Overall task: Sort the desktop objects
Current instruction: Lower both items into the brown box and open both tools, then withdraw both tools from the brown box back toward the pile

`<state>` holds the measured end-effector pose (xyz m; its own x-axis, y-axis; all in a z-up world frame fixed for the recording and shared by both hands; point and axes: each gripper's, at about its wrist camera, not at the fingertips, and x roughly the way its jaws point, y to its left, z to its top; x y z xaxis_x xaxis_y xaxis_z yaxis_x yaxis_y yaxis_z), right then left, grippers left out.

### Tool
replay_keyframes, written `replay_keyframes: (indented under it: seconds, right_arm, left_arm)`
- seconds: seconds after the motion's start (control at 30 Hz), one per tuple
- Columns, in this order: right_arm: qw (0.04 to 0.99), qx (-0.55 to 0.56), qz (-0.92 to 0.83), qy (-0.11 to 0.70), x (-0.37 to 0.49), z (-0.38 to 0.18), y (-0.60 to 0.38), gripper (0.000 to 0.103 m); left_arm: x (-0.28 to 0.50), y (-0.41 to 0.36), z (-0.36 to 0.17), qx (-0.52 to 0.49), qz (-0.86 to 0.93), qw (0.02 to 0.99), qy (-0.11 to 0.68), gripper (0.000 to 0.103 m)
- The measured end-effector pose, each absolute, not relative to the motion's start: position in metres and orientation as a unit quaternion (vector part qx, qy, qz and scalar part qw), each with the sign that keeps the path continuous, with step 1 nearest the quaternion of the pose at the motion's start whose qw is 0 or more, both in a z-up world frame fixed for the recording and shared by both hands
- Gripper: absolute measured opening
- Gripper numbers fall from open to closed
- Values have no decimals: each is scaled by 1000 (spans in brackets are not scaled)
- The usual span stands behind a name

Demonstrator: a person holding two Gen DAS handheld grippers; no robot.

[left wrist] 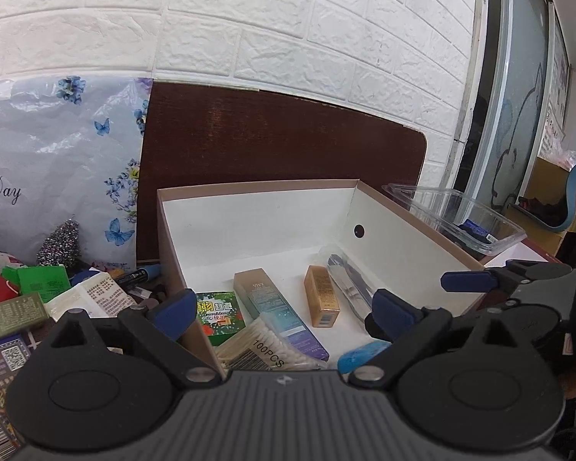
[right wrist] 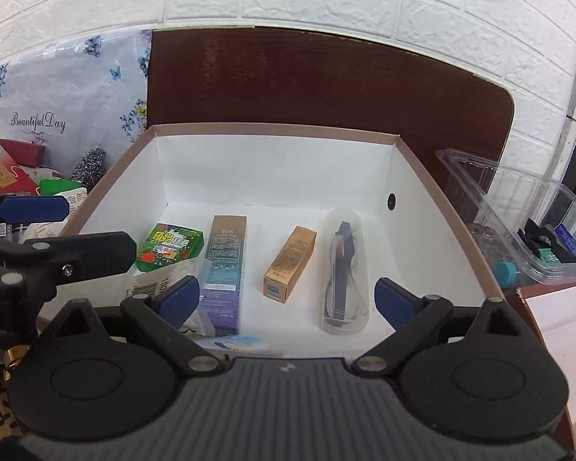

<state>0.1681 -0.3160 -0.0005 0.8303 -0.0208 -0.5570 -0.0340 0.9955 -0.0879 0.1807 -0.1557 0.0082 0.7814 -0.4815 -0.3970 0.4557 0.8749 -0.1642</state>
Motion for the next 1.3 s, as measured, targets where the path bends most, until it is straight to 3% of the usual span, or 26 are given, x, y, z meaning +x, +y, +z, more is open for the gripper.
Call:
replay_keyframes:
  seconds: [0.27,0.67,0.93,1.3]
  right_arm:
    - [962,-36,33,269,113,10,-305,95]
    - [960,-59,95,257,18,-30,-245,95]
    - [941,-47,135,306,-6,-70,-210,96]
    - [934,-40,201,293,-4,-58,-173,95]
  left_arm:
    - [137,-123,10,-47,-248,943,219,100]
    - [38,-67,-45,-77,-239,932,262,100]
    - [5,-19,-79,-127,-183,924,311,100]
    - [-17,55,-71,-173,-98,940,277,98]
